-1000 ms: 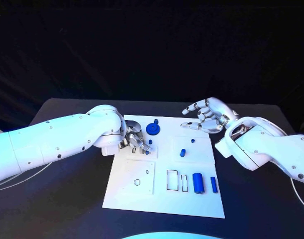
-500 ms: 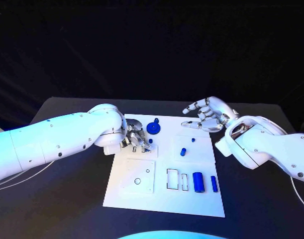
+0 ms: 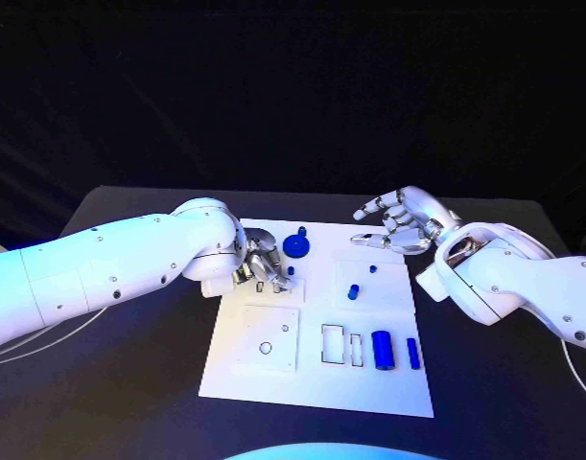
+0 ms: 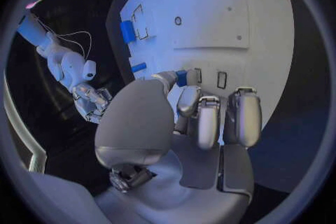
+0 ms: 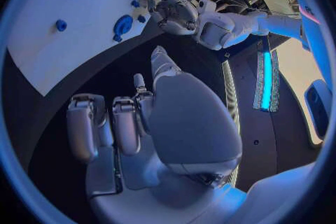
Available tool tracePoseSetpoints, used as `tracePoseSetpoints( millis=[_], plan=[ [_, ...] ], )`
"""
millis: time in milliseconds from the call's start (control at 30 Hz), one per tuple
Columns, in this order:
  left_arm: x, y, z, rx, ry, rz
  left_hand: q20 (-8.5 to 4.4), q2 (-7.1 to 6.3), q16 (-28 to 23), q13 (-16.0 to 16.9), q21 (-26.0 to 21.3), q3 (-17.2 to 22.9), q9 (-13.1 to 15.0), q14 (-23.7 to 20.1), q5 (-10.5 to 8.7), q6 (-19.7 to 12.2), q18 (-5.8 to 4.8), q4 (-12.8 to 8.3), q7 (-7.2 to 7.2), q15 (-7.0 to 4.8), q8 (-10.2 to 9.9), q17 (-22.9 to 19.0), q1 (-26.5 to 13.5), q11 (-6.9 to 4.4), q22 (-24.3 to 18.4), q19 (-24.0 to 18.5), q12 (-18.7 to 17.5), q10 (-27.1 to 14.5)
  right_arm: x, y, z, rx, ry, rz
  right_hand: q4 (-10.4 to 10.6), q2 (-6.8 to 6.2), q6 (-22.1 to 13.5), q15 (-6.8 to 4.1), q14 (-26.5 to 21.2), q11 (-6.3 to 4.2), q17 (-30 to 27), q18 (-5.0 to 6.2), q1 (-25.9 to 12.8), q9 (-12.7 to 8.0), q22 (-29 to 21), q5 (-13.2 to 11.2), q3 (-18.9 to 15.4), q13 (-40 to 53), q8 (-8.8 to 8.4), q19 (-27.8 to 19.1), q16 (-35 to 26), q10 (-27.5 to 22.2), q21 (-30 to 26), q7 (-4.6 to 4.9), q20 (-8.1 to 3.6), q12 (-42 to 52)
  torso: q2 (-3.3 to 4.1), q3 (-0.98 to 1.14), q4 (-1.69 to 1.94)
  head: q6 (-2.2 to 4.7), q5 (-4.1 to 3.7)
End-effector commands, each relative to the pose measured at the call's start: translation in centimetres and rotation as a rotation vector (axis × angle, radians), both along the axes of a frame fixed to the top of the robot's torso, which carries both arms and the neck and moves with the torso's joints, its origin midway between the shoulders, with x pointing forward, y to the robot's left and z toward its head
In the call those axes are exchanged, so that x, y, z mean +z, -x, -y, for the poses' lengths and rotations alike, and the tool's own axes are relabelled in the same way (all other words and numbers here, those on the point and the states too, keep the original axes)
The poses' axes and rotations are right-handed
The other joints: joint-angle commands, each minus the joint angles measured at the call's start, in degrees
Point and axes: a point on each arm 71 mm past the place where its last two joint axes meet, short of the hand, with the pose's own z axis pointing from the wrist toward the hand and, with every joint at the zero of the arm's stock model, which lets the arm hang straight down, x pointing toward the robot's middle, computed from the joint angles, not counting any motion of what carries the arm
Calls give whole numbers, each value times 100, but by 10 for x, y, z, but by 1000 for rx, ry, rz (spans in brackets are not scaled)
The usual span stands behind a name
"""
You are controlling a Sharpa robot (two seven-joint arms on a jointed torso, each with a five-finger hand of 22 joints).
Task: Assemble the parts on the task board
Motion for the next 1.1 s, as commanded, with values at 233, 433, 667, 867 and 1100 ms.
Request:
tracePoseSetpoints(
  millis=[233,433,667,867,1100],
  plan=[
    [-3,0,-1,-13,-8,-21,-7,-198,21,-3,-11,1918,389,585,-5,-53,-89,-1027,52,21,37,1507,-407,36,229,-10,-52,20,-1,0,-1,14,9,-15,28,12,23,1,495,-19,1148,78,-42,8,1135,3,-2,773,43,274,-15,-19,-44,-12,25,-19,-2,-2,0,26,11],
    [-3,0,-4,-8,-7,-22,-6,-261,20,15,-7,2338,521,585,25,-38,-88,-1314,57,20,27,1507,-750,37,238,-12,-52,21,-2,0,0,14,11,-19,28,12,23,1,495,-19,1148,78,-42,8,1135,3,-2,773,43,274,-15,-19,-44,-12,25,-19,0,-5,7,30,14],
    [-3,0,-6,1,4,-34,-10,-298,21,16,0,2694,605,585,114,15,-87,-1574,56,15,0,1507,-1029,32,245,-14,-60,16,-3,-1,1,14,13,-27,28,12,23,1,495,-19,1148,78,-42,8,1135,3,-2,773,43,274,-15,-19,-44,-12,25,-19,3,-6,5,34,17],
    [-4,-1,-10,23,33,-65,-23,-338,21,41,8,2924,693,585,301,94,-85,-1774,32,-5,27,1507,-1265,11,250,-17,-48,36,-4,-1,1,13,14,-34,28,16,24,0,496,-21,1151,76,-48,8,1138,2,-5,776,48,278,-14,-14,-39,-13,23,-13,3,0,4,31,22],
    [-5,-2,-16,49,63,-90,-52,-354,14,24,-5,3053,776,580,648,144,-69,-1952,-12,-37,67,1495,-1456,-25,200,-71,-59,9,-5,-1,2,13,16,-41,28,16,24,0,496,-21,1151,76,-48,8,1138,2,-5,776,48,278,-14,-14,-39,-13,23,-13,4,1,1,29,24]
  ],
)
